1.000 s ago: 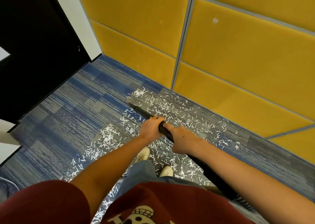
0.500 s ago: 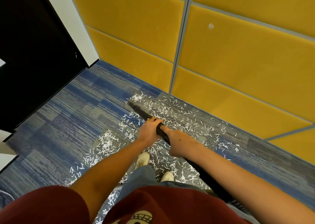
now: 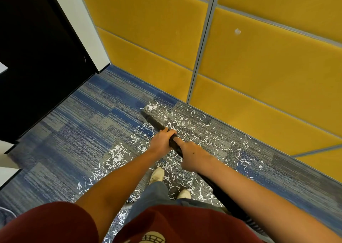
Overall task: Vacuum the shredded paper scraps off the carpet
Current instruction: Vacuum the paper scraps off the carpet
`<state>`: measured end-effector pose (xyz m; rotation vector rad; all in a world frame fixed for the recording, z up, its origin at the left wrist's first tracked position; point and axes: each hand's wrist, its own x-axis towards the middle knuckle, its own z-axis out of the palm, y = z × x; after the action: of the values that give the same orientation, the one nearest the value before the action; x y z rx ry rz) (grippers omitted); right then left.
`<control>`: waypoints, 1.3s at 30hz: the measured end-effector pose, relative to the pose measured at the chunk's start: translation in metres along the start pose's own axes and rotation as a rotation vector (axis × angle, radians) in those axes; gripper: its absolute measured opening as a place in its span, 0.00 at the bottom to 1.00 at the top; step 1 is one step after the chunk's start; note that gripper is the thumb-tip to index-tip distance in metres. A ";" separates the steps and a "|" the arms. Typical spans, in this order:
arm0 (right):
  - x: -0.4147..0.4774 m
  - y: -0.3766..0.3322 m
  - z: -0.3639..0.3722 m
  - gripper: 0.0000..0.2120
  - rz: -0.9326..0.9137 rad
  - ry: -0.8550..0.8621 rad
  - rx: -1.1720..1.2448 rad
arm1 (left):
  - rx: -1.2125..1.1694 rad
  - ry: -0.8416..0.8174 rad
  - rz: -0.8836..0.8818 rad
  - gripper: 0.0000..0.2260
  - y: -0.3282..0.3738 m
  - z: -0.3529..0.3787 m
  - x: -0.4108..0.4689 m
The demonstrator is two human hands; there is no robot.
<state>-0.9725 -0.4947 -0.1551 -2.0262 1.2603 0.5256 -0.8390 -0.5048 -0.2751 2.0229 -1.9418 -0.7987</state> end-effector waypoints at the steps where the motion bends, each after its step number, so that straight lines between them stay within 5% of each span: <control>1: 0.001 0.001 -0.001 0.36 0.011 0.001 0.000 | -0.001 -0.002 0.011 0.12 0.001 0.000 0.002; 39: 0.039 -0.007 -0.037 0.37 0.083 0.048 0.109 | -0.016 -0.063 0.100 0.12 -0.011 -0.027 0.060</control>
<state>-0.9496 -0.5436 -0.1533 -1.9131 1.3765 0.4396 -0.8170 -0.5678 -0.2720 1.8964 -2.0464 -0.8611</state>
